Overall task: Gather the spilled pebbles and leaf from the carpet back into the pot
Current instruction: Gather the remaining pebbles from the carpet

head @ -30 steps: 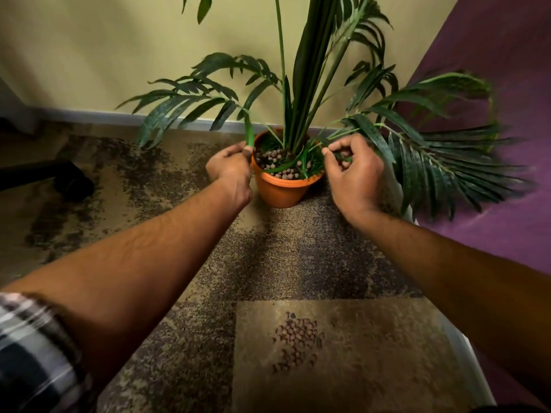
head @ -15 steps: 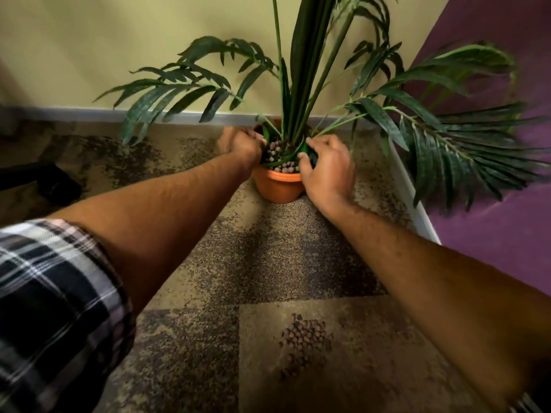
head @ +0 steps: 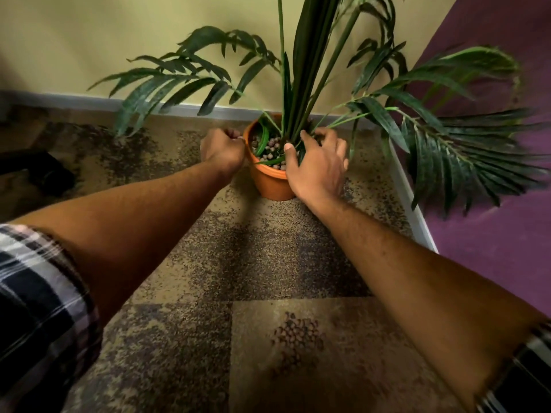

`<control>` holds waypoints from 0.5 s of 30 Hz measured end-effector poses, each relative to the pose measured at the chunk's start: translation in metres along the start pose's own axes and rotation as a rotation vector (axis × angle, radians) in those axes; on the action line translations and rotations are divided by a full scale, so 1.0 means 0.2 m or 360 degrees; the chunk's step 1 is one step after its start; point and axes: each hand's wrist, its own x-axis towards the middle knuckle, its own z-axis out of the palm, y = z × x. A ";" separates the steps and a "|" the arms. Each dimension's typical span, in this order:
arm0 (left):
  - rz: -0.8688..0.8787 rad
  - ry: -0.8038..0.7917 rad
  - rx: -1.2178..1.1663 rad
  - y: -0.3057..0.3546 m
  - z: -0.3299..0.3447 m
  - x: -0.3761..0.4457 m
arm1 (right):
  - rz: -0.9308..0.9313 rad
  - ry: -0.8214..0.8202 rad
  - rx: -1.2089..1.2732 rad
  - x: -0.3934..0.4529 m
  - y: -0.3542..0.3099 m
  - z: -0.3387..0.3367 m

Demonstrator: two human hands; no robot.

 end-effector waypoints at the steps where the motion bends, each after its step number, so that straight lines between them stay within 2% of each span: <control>1: 0.0029 0.0043 0.0044 -0.01 -0.02 -0.01 | 0.0005 0.0068 0.0041 0.00 0.01 0.00; 6: 0.0058 0.0087 0.0118 -0.11 -0.04 -0.06 | -0.0049 0.0386 0.0346 -0.01 0.09 -0.03; 8: 0.0083 0.0105 0.0185 -0.16 -0.03 -0.14 | -0.0069 0.0411 0.0396 -0.03 0.17 -0.04; 12: 0.0194 0.0034 0.0431 -0.36 -0.01 -0.34 | -0.0241 0.0194 0.0327 -0.14 0.41 -0.02; 15: 0.0258 -0.0172 0.0576 -0.55 0.03 -0.53 | -0.0385 -0.0217 0.0197 -0.25 0.63 0.05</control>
